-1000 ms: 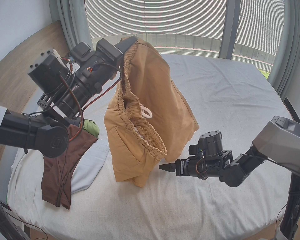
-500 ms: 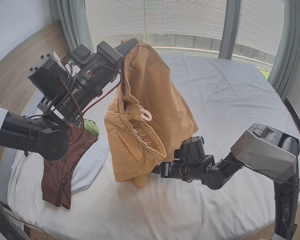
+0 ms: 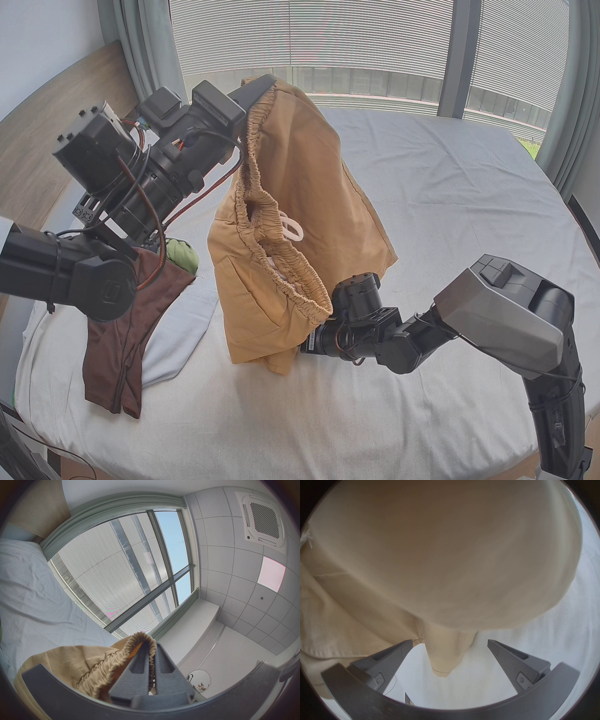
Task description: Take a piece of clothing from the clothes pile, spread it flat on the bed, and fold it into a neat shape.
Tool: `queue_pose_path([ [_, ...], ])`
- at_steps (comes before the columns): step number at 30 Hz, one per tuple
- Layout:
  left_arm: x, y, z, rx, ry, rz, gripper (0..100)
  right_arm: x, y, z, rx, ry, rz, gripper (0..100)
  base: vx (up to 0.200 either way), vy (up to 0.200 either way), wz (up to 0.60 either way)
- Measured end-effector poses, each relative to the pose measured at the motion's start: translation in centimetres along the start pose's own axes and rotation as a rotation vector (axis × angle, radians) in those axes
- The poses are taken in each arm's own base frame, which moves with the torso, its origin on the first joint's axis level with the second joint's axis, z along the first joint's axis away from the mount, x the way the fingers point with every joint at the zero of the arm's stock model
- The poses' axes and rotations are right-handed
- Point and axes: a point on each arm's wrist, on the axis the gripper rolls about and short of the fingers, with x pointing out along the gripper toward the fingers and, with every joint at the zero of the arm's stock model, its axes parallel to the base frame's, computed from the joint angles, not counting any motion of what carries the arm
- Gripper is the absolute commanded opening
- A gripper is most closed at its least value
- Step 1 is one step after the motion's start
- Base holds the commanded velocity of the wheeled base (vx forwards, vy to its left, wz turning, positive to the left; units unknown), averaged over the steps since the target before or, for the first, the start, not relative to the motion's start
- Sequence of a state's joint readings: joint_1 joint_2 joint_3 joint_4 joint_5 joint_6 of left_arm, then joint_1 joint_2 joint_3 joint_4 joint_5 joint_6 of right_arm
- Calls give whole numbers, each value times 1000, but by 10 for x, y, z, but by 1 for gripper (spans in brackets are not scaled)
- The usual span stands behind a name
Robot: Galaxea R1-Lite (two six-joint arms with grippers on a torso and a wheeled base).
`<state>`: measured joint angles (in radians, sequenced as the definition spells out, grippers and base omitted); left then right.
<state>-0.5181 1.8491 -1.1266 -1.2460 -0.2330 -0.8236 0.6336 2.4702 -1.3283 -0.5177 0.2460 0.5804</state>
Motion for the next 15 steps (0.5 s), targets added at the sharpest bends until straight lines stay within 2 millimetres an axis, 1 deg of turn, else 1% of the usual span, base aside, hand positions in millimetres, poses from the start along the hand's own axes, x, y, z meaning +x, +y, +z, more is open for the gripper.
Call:
queue_pose_path([
  [8,0,-1,0,1,-2,-3,0,19,6,5,9,11,-41,100,0,0,0],
  [15,0,-1,1,2,-6,-8,0,34,6,7,47,1,-72,100,0,0,0],
])
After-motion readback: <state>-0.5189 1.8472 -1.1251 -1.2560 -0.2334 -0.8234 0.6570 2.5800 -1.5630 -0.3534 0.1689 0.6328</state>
